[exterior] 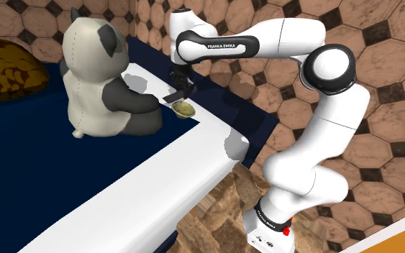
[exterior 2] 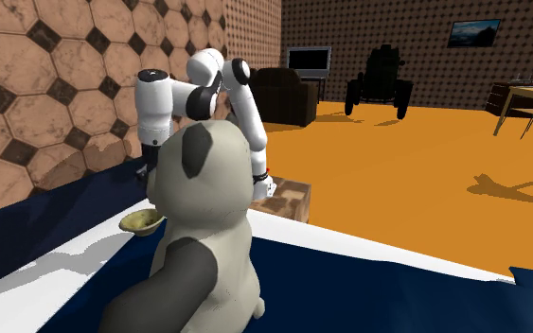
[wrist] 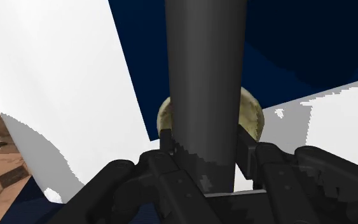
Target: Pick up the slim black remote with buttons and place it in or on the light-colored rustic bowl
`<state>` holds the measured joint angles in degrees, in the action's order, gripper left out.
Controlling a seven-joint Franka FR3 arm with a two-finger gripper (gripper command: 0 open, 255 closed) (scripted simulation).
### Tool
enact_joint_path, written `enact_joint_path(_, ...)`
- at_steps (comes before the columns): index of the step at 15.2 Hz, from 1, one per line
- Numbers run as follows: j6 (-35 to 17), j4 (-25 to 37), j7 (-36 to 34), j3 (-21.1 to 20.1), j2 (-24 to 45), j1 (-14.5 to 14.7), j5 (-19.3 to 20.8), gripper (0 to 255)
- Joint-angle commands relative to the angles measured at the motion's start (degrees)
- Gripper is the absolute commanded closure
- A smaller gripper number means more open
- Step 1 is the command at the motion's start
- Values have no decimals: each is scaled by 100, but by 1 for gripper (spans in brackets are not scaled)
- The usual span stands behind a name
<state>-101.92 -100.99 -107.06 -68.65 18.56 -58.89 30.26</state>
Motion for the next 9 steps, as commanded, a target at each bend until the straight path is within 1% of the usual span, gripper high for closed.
enact_joint_path(1,95,315,102,258,338,185,293,255)
enact_joint_path(3,202,639,212,461,615,347,502,255)
enact_joint_path(9,-152,318,42,561,745,362,658,255)
